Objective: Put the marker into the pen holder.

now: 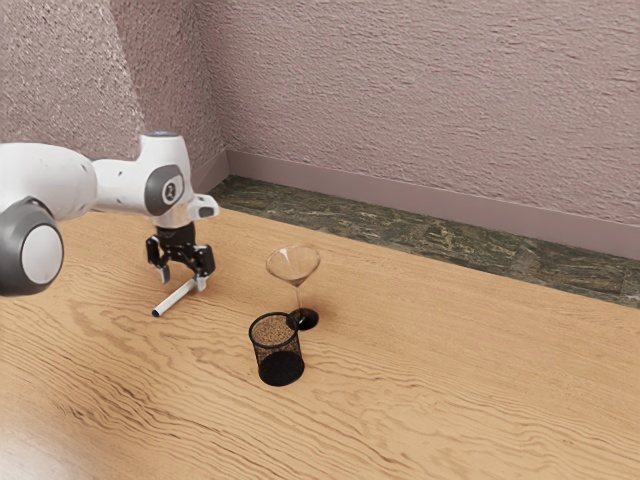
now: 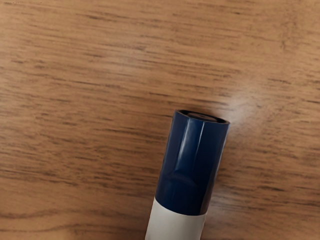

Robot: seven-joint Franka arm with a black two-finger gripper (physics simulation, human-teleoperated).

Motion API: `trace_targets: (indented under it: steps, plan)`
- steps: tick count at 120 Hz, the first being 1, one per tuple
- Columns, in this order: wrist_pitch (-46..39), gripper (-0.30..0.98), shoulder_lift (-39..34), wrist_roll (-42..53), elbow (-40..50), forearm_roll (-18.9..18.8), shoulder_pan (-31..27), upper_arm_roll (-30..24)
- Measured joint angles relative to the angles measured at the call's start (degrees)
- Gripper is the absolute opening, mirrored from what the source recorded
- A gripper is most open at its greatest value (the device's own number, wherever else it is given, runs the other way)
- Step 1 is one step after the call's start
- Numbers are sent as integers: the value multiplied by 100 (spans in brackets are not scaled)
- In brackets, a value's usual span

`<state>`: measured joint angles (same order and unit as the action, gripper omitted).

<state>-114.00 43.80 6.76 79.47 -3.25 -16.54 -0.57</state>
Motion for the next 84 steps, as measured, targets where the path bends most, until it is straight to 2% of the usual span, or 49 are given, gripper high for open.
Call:
trace_targets:
  steps: [8,27,38,63,84]
  plan:
    - [-15,61,-16,55,-7,2,1,-16]
    - [-31,31,-44,169,-8,31,2,-14]
    - [-39,19,-41,222,2,40,2,-14]
    - [-56,1,-34,310,26,42,1,-12]
    - [-79,-6,-38,340,52,61,2,9]
